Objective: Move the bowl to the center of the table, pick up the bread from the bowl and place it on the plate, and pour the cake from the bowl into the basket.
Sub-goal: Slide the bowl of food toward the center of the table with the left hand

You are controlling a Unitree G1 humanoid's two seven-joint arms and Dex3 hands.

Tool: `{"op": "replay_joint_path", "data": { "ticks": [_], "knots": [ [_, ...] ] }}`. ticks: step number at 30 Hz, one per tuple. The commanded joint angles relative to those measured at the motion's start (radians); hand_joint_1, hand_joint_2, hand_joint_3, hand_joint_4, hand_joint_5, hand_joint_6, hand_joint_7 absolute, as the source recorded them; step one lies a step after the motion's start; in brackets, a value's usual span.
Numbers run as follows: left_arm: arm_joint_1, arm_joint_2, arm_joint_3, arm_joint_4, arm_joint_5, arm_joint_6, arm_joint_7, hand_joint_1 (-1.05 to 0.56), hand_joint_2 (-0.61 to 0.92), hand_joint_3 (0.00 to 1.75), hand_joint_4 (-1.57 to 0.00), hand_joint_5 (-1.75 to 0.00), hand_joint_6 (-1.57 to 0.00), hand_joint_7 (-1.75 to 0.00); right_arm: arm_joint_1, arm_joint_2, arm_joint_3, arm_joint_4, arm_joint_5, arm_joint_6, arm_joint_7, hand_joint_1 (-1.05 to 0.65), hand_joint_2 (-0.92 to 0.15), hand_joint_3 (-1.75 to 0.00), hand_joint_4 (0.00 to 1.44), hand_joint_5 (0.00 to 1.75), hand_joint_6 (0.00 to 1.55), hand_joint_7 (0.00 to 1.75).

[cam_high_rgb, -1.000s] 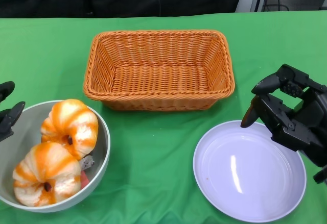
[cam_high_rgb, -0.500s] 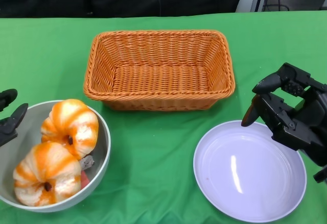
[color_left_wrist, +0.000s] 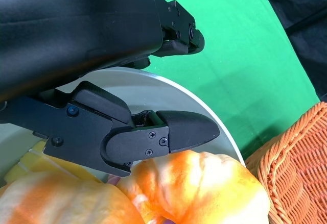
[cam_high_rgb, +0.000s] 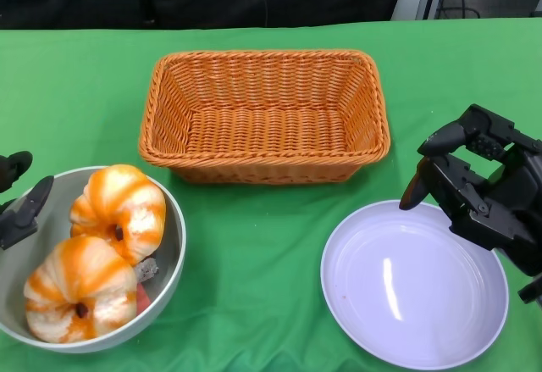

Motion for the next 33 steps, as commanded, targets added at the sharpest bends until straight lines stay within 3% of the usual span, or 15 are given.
{"op": "replay_joint_path", "data": {
  "ticks": [1, 23, 33],
  "knots": [
    [0.020, -0.006, 0.025, -0.032, -0.037, -0.002, -0.012, -0.84, 0.92, 0.65, -0.23, -0.01, -0.17, -0.01, -0.013, -0.002, -0.004, 0.005, -0.003, -0.013, -0.002, -0.10, -0.77, -0.63, 0.63, 1.51, 0.67, 1.12],
    [0.035, -0.040, 0.025, -0.174, -0.100, 0.146, -0.036, -0.81, 0.92, 0.58, -0.17, -0.01, -0.12, -0.01, -0.017, 0.002, -0.001, 0.005, -0.001, -0.009, -0.011, -0.11, -0.75, -0.64, 0.65, 1.50, 0.69, 1.11],
    [0.059, -0.059, 0.008, -0.218, -0.091, 0.150, -0.031, -0.79, 0.92, 0.60, -0.16, 0.00, -0.10, 0.00, -0.018, 0.002, 0.002, 0.009, -0.008, -0.018, -0.008, -0.11, -0.78, -0.60, 0.64, 1.51, 0.68, 1.11]
  ]
}}
